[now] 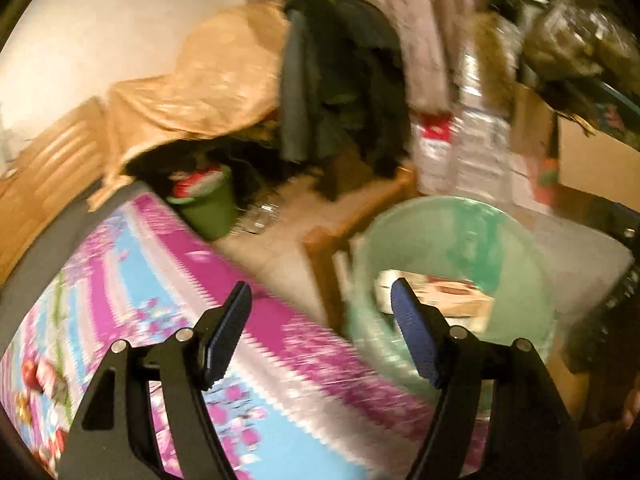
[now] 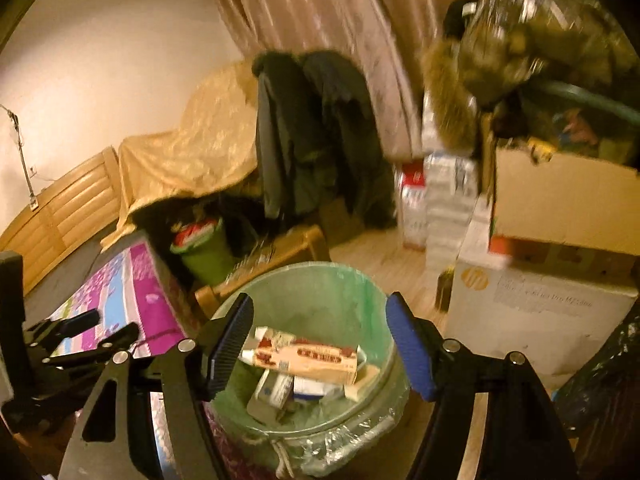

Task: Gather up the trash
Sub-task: 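Swing both tools back toward the trash on the bed, then grasp the tan cigarette box with the left gripper while the right gripper grasps the beige sponge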

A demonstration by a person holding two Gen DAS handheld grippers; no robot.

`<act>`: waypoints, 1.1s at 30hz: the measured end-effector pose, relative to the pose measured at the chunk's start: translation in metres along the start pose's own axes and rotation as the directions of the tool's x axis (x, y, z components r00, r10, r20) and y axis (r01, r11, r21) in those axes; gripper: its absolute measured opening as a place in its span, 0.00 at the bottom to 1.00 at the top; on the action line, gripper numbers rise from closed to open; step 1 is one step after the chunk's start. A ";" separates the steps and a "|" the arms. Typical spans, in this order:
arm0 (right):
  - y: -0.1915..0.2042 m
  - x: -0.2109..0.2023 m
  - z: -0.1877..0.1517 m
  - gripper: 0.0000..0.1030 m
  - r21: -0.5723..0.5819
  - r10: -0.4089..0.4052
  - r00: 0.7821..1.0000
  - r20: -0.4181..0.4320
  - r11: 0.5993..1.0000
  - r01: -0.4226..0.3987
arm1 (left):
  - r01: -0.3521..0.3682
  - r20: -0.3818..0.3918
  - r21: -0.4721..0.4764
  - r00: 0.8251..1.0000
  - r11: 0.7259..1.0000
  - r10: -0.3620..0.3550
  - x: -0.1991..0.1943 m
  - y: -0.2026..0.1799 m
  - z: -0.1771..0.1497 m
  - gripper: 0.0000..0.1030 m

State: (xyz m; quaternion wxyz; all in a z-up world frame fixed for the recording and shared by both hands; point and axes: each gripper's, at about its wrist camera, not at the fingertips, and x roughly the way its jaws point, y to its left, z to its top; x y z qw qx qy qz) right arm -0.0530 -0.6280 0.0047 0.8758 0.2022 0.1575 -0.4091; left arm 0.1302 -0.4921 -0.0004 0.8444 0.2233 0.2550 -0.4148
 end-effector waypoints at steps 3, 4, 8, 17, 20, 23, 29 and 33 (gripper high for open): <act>0.026 -0.022 -0.015 0.79 -0.036 -0.019 0.995 0.096 0.999 0.022 | -0.106 0.047 -0.036 0.993 0.994 0.108 -0.016 0.023 -0.018 0.72; 0.035 -0.027 -0.020 0.82 -0.056 -0.013 0.993 0.118 0.998 0.020 | -0.152 0.063 -0.042 0.986 0.987 0.154 -0.022 0.032 -0.026 0.74; 0.090 -0.047 -0.042 0.84 -0.190 0.059 0.986 0.154 0.981 -0.029 | -0.287 0.073 -0.077 0.954 0.955 0.292 -0.048 0.069 -0.065 0.75; 0.227 -0.074 -0.100 0.85 -0.413 0.306 0.951 0.036 0.872 -0.265 | -0.487 -0.063 -0.181 0.873 0.855 0.484 -0.121 0.173 -0.171 0.75; 0.270 -0.082 -0.116 0.85 -0.448 0.365 0.931 -0.020 0.829 -0.335 | -0.547 -0.133 -0.209 0.837 0.811 0.530 -0.150 0.212 -0.209 0.75; 0.306 -0.092 -0.133 0.86 -0.471 0.411 0.909 -0.073 0.789 -0.395 | -0.580 -0.208 -0.229 0.814 0.782 0.542 -0.178 0.255 -0.249 0.75; 0.353 -0.102 -0.165 0.86 -0.483 0.451 0.872 -0.189 0.731 -0.483 | -0.579 -0.305 -0.189 0.802 0.793 0.513 -0.208 0.350 -0.303 0.75; 0.373 -0.103 -0.181 0.86 -0.497 0.466 0.846 -0.260 0.687 -0.531 | -0.519 -0.312 -0.176 0.836 0.837 0.452 -0.209 0.401 -0.315 0.75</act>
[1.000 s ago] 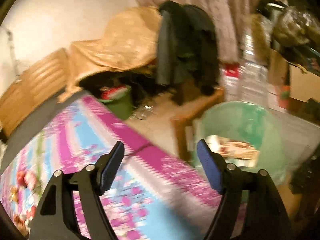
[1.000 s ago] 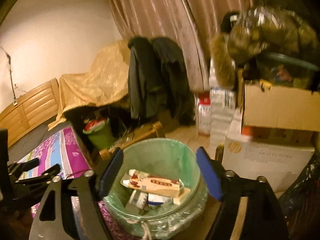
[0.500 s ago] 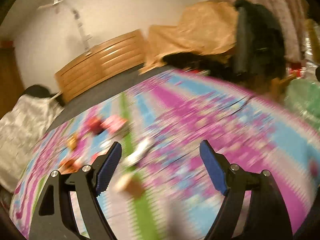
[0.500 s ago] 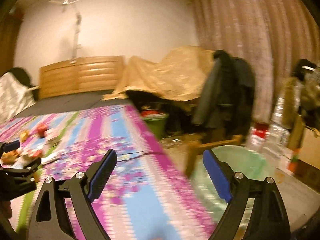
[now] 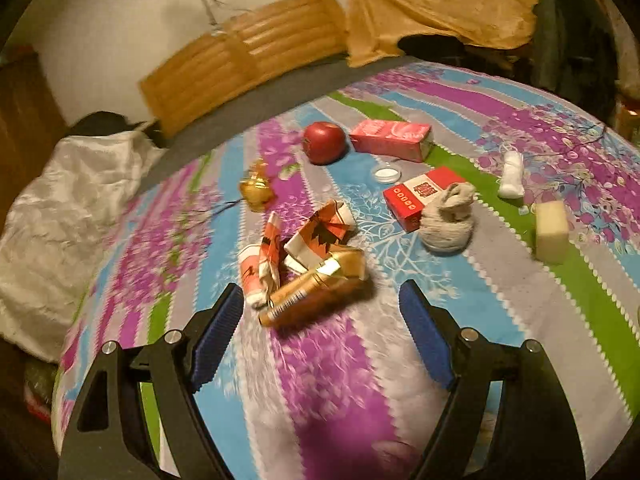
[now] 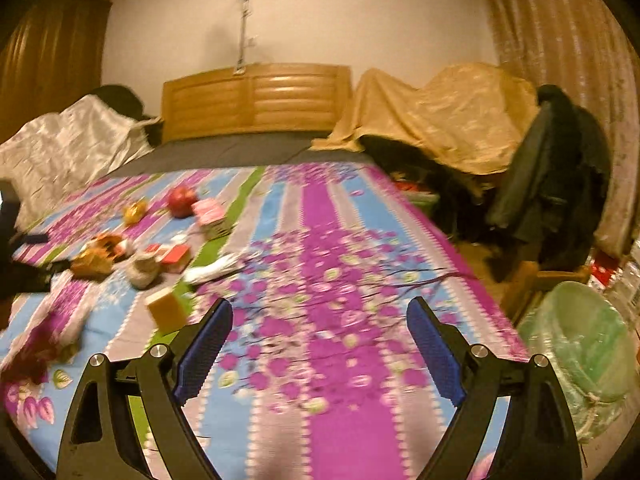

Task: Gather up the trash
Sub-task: 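Grasp the tan cigarette box with the left gripper while the right gripper grasps the beige sponge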

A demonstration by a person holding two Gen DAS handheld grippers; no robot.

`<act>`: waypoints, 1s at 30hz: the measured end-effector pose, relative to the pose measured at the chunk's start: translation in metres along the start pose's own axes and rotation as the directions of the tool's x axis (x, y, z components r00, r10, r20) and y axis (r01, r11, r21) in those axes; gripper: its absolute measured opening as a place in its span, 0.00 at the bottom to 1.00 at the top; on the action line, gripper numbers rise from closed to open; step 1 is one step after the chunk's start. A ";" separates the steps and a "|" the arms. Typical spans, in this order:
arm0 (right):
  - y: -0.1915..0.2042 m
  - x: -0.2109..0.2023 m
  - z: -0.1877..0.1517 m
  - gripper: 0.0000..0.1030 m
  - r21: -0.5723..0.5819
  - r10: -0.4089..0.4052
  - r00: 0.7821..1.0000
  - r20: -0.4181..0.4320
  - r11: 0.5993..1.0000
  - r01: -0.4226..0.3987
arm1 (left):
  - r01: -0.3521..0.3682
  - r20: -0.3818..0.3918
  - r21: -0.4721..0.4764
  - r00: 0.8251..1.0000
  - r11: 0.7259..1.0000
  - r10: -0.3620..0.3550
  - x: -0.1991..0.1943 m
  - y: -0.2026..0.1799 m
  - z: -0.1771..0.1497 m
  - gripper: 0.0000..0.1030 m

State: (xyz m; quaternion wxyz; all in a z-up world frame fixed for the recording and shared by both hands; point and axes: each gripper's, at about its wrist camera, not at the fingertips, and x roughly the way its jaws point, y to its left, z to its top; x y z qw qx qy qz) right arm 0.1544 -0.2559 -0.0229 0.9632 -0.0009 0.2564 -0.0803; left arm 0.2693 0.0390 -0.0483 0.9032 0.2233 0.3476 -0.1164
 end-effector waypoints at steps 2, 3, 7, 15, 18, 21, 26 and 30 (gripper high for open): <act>0.013 0.007 0.001 0.86 -0.014 0.027 0.999 -0.023 1.000 -0.027 | 0.024 -0.011 0.043 1.000 0.999 -0.024 0.014 0.004 0.004 0.75; 0.015 0.009 0.000 0.86 -0.017 0.035 0.999 -0.031 0.999 -0.035 | 0.051 -0.029 0.072 0.998 0.996 -0.050 0.024 0.005 0.005 0.75; 0.028 0.021 0.003 0.86 -0.030 0.060 0.996 -0.068 0.998 -0.062 | 0.068 -0.101 0.185 0.994 0.980 -0.049 0.058 -0.004 0.001 0.48; 0.059 0.043 0.011 0.86 -0.082 0.196 0.971 -0.139 0.974 -0.209 | 0.128 -0.084 0.099 0.989 0.987 -0.119 0.034 0.000 -0.016 0.08; 0.074 0.054 0.012 0.86 -0.089 0.244 0.955 -0.167 0.961 -0.261 | 0.143 -0.060 0.026 0.988 0.989 -0.142 0.010 0.005 -0.030 0.08; 0.090 0.067 0.011 0.86 -0.104 0.278 0.939 -0.201 0.948 -0.303 | 0.160 -0.048 -0.026 0.986 0.987 -0.161 -0.014 0.002 -0.044 0.08; 0.126 0.103 0.004 0.86 -0.163 0.355 0.882 -0.310 0.894 -0.417 | 0.192 -0.025 -0.101 0.980 0.976 -0.195 -0.044 -0.008 -0.061 0.08; 0.146 0.135 0.003 0.81 -0.201 0.356 0.861 -0.362 0.872 -0.446 | 0.210 -0.002 -0.141 0.977 0.967 -0.213 -0.059 -0.017 -0.062 0.08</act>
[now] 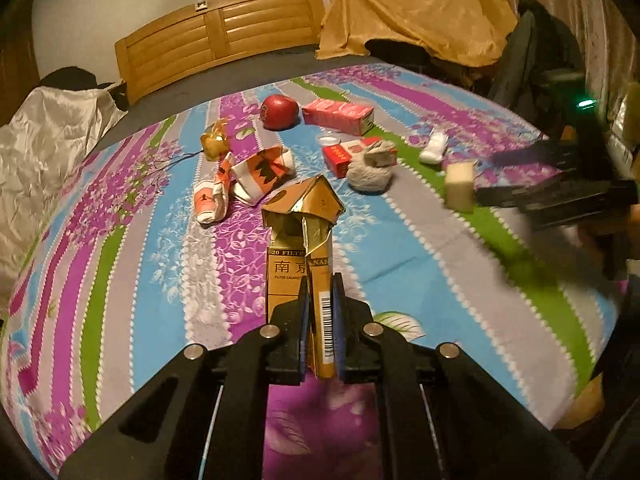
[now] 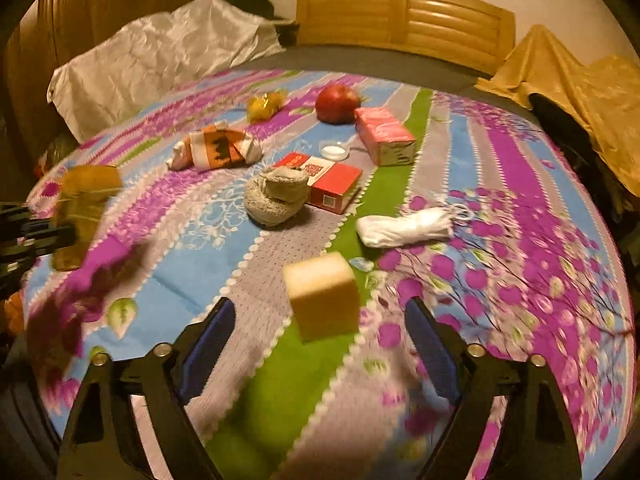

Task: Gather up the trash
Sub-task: 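Grasp the tan cigarette box with the left gripper while the right gripper grasps the beige sponge, then carry the cigarette box and sponge block over to the green bin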

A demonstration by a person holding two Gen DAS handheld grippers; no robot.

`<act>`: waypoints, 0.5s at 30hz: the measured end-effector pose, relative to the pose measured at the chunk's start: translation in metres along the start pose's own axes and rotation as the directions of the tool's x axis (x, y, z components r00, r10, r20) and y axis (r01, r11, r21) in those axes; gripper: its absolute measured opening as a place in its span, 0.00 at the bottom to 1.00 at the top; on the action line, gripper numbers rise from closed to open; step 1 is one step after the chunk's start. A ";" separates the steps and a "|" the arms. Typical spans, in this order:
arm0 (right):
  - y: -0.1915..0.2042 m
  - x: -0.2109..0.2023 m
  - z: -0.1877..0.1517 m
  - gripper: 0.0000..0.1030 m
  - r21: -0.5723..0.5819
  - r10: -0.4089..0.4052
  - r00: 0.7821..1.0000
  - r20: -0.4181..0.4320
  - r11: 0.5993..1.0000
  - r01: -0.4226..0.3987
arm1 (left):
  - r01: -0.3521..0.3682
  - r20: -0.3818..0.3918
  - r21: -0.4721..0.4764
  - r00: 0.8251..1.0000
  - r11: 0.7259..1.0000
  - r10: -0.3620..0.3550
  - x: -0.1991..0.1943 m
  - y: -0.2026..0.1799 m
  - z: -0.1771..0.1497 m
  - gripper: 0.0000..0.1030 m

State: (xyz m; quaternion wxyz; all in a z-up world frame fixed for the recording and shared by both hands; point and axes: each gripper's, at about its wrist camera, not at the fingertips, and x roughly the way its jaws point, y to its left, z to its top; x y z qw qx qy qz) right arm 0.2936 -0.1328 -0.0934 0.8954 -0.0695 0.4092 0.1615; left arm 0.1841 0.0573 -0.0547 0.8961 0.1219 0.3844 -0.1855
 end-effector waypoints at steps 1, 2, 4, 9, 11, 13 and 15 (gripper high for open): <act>-0.001 0.011 0.003 0.72 -0.001 0.018 0.999 -0.026 1.000 -0.018 | 0.004 0.003 -0.010 1.000 1.000 -0.004 -0.001 -0.001 0.001 0.08; -0.003 0.019 0.004 0.49 0.004 0.032 0.998 -0.053 0.999 -0.032 | 0.005 0.007 -0.017 1.000 1.000 -0.005 -0.002 -0.002 0.002 0.08; -0.007 0.026 0.003 0.41 0.031 0.036 0.996 -0.081 0.999 -0.034 | -0.005 0.013 -0.022 1.000 1.000 0.005 -0.003 -0.005 0.005 0.08; -0.007 0.003 -0.003 0.38 0.071 0.035 0.999 -0.026 0.997 -0.034 | -0.024 0.025 -0.046 0.999 0.999 0.025 -0.006 -0.009 0.013 0.08; -0.006 -0.016 -0.006 0.38 0.099 0.041 0.999 0.005 0.994 -0.041 | -0.041 0.031 -0.048 0.999 0.998 0.042 -0.008 -0.011 0.016 0.08; -0.005 -0.034 -0.009 0.37 0.124 0.049 0.998 0.032 0.991 -0.052 | -0.051 0.037 -0.061 0.998 0.997 0.054 -0.011 -0.013 0.019 0.08; -0.001 -0.052 -0.013 0.37 0.142 0.051 0.997 0.059 0.988 -0.059 | -0.061 0.047 -0.075 0.997 0.995 0.064 -0.015 -0.017 0.022 0.08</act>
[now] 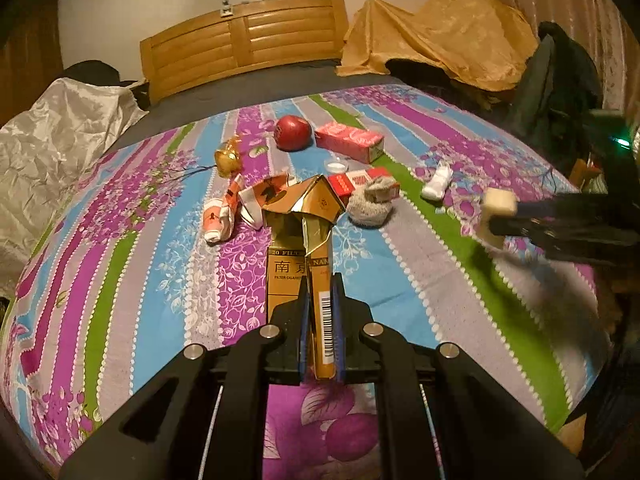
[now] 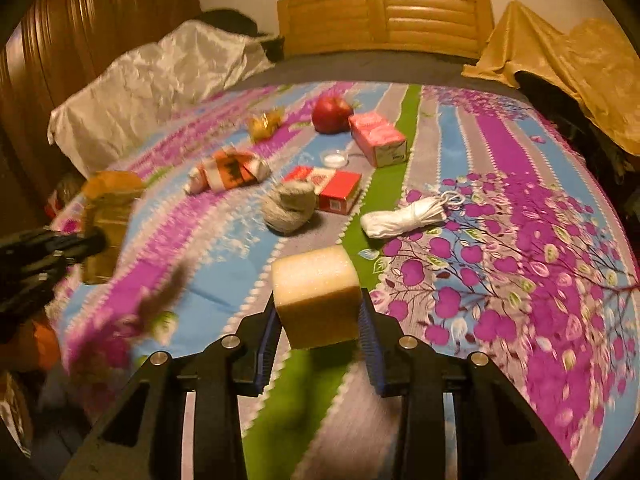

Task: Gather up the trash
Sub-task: 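Carry the cigarette box and sponge block over to the green bin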

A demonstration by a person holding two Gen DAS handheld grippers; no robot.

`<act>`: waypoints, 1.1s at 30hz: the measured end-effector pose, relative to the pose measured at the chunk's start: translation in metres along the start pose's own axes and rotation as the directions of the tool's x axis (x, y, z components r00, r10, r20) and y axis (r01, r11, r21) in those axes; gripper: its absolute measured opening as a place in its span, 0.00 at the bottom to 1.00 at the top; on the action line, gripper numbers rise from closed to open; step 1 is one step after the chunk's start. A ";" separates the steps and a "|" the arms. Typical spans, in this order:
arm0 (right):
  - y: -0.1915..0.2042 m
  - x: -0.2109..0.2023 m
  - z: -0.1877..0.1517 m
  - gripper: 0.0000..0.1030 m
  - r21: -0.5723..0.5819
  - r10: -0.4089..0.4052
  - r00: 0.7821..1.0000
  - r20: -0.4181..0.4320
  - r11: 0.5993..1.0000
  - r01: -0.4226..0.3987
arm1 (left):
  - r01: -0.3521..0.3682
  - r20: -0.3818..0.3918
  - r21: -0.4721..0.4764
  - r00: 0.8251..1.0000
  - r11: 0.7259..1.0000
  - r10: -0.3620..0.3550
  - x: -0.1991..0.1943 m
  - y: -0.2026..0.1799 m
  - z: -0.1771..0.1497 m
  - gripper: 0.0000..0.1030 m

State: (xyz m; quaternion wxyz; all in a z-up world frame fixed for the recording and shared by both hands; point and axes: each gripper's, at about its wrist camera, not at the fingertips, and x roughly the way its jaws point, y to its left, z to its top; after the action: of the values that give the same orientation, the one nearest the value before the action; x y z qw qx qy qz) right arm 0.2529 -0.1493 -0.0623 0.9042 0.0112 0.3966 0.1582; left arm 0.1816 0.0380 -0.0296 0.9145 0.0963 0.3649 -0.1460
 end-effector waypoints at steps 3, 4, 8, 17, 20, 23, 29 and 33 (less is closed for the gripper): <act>0.007 -0.027 -0.003 0.37 0.026 0.014 0.999 0.038 1.000 -0.015 | -0.017 0.011 -0.022 1.000 1.000 0.017 -0.006 -0.007 0.006 0.08; 0.010 -0.038 -0.004 0.37 0.035 0.019 0.998 0.055 0.999 -0.021 | -0.021 0.012 -0.027 1.000 0.999 0.022 -0.007 -0.009 0.008 0.08; 0.019 -0.067 -0.005 0.36 0.037 0.023 0.995 0.101 0.999 -0.027 | -0.038 0.023 -0.064 0.999 0.997 0.039 -0.013 -0.018 0.019 0.08; 0.026 -0.123 -0.005 0.36 0.040 0.011 0.982 0.188 0.999 -0.019 | -0.071 0.055 -0.099 0.996 0.993 0.077 -0.034 -0.048 0.046 0.08; 0.023 -0.139 -0.006 0.36 0.053 -0.005 0.977 0.212 0.999 -0.006 | -0.067 0.068 -0.086 0.995 0.994 0.073 -0.038 -0.061 0.055 0.08; 0.017 -0.154 -0.007 0.36 0.073 -0.024 0.973 0.231 0.997 0.007 | -0.058 0.082 -0.072 0.995 0.996 0.064 -0.041 -0.073 0.065 0.08; 0.000 -0.184 -0.010 0.36 0.119 -0.082 0.958 0.273 0.992 0.051 | -0.051 0.124 -0.043 0.991 0.998 0.056 -0.047 -0.100 0.091 0.08; -0.009 -0.200 -0.011 0.36 0.135 -0.120 0.948 0.294 0.987 0.083 | -0.035 0.154 -0.031 0.987 0.999 0.039 -0.051 -0.118 0.103 0.08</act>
State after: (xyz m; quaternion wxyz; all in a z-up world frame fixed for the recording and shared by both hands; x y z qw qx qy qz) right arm 0.1207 -0.2180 0.0714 0.9586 0.0694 0.2632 0.0834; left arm 0.1724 -0.0920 0.0714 0.9438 0.0785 0.2931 -0.1310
